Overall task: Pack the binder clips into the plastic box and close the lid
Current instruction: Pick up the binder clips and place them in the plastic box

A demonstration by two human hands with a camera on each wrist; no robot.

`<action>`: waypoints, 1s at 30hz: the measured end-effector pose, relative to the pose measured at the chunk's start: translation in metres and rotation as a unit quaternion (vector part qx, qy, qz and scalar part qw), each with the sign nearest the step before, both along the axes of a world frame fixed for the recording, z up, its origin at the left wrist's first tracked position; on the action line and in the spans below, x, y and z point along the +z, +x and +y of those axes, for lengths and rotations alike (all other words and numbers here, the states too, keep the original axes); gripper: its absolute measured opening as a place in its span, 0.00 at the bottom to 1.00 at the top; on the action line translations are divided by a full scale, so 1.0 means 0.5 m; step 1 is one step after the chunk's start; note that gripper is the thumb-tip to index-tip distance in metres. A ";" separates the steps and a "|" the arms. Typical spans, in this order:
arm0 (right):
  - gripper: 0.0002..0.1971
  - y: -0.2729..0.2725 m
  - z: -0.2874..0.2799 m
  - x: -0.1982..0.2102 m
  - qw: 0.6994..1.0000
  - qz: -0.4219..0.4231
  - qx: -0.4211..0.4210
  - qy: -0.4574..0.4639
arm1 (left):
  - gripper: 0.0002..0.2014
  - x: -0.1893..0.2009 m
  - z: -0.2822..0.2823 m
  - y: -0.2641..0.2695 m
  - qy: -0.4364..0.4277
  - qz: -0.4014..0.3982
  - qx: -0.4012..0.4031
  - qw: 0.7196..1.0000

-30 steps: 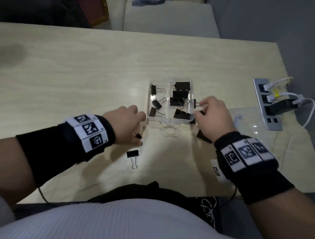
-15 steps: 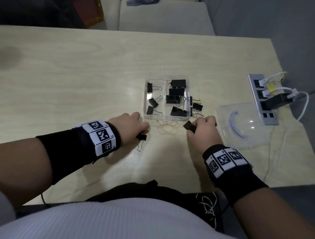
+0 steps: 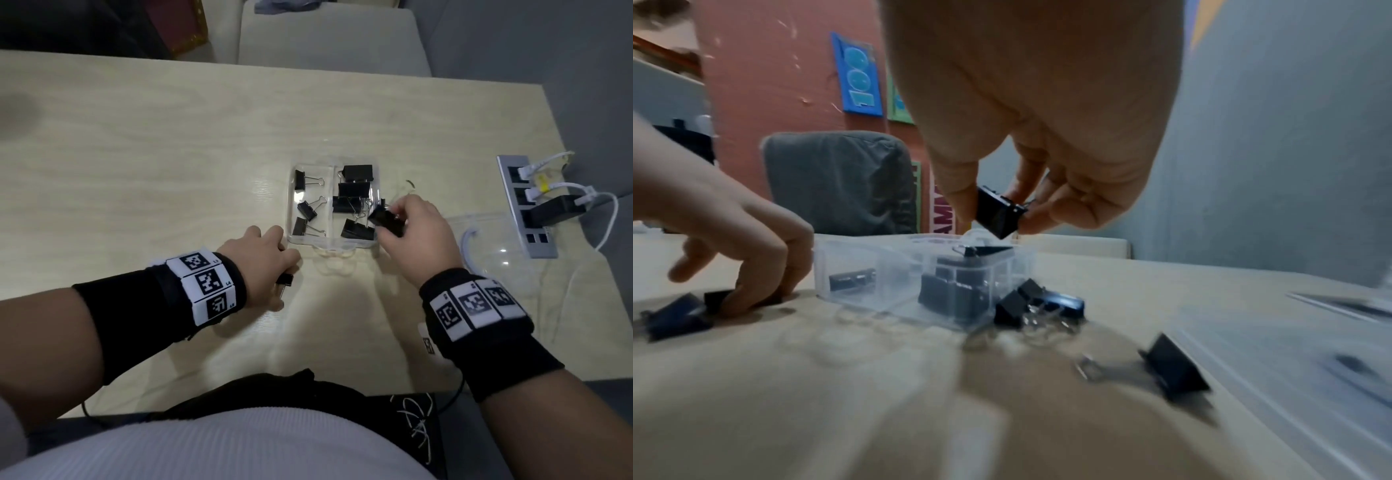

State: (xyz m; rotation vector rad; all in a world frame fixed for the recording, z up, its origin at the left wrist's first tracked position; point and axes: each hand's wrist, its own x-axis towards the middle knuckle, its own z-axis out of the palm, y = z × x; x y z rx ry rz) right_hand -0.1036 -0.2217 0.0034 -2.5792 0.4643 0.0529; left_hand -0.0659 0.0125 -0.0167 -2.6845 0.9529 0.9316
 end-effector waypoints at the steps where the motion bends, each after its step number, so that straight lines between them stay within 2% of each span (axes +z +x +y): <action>1: 0.14 0.012 0.007 0.003 0.999 0.003 0.034 -0.009 | 0.29 -0.001 -0.001 -0.001 0.002 -0.003 0.001 1.000; 5: 0.17 0.047 0.027 0.000 0.988 0.055 0.131 -0.057 | 0.28 -0.003 -0.003 0.005 -0.003 -0.002 0.004 1.000; 14: 0.12 0.056 0.023 -0.009 0.978 0.087 0.143 -0.124 | 0.29 -0.006 -0.002 0.008 -0.006 -0.003 0.004 1.000; 18: 0.15 0.059 0.028 -0.010 0.979 0.066 0.140 -0.132 | 0.29 -0.006 -0.002 0.008 -0.001 -0.002 0.002 1.000; 22: 0.16 0.055 0.026 -0.015 0.976 0.082 0.150 -0.134 | 0.26 -0.005 -0.003 0.009 -0.002 -0.002 0.004 1.000; 25: 0.15 0.049 0.011 -0.013 0.985 0.066 0.118 -0.105 | 0.28 -0.003 -0.005 0.004 -0.003 -0.004 0.013 1.000; 28: 0.14 0.043 -0.019 -0.015 0.995 0.046 0.046 -0.076 | 0.37 -0.005 -0.003 -0.007 0.016 -0.002 0.001 1.000; 30: 0.15 0.039 -0.043 -0.019 0.996 0.063 -0.006 -0.070 | 0.40 -0.008 -0.003 -0.011 0.028 -0.006 -0.012 1.000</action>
